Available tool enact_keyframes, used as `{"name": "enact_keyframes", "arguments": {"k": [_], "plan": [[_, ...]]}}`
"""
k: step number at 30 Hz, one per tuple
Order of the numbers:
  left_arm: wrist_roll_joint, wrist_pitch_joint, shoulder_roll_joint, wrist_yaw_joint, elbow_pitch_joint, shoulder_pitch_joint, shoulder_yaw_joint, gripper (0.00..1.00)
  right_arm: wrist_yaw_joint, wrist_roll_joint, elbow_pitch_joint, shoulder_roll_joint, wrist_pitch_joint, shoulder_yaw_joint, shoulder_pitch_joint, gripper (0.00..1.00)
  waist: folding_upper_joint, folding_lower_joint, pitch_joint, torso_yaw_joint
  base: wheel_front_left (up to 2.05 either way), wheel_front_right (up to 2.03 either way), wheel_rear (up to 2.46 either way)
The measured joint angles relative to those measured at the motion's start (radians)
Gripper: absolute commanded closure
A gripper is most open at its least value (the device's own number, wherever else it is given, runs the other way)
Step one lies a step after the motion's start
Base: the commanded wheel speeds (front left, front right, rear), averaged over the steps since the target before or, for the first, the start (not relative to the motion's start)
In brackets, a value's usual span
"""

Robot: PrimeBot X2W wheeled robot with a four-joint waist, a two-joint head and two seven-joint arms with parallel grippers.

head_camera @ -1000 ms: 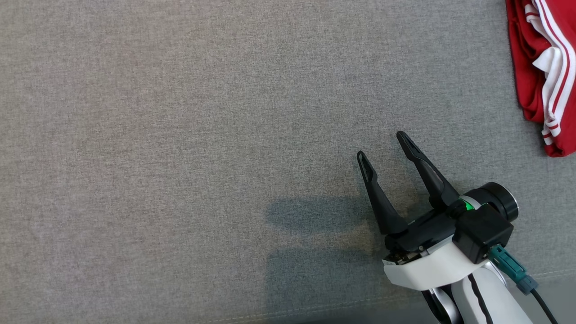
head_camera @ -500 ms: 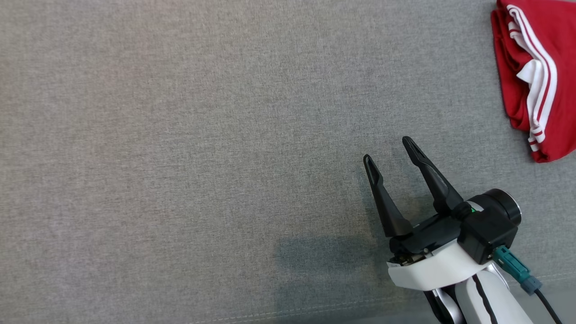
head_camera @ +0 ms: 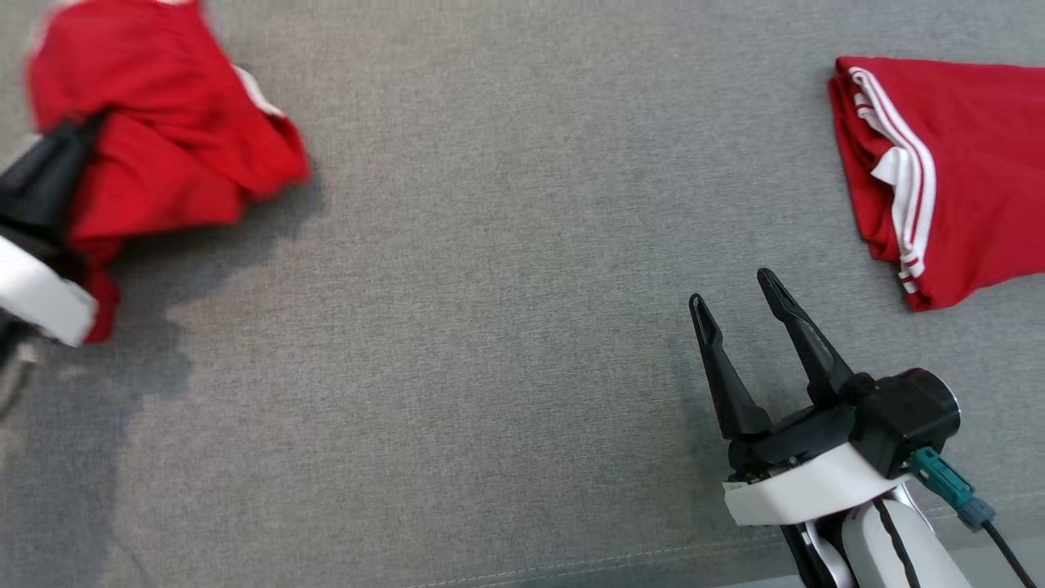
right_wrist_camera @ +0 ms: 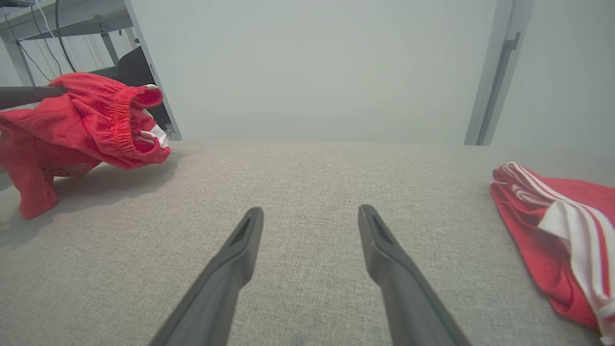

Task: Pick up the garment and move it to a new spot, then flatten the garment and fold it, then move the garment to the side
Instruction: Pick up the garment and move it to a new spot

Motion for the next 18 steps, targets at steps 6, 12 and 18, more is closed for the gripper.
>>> {"name": "enact_keyframes", "arguments": {"k": [6,12,18], "plan": [[0.093,0.000,-0.132,0.000,-0.109,0.091,0.044,1.00,0.000,0.012,0.004,0.002,0.000,-0.015,0.029,0.00,0.0000,0.0000,-0.043,-0.034,0.00,0.00,0.00],[0.155,0.000,-0.249,0.034,-0.212,0.168,0.015,1.00,0.000,0.018,0.009,0.003,0.000,-0.026,0.057,0.00,0.0000,0.0000,-0.071,-0.080,0.00,0.00,0.00],[0.187,0.000,-0.277,0.063,-0.249,0.226,-0.023,1.00,0.000,0.021,0.007,0.005,0.000,-0.031,0.064,0.00,0.0000,0.0000,-0.080,-0.111,0.00,0.00,0.00]]}}
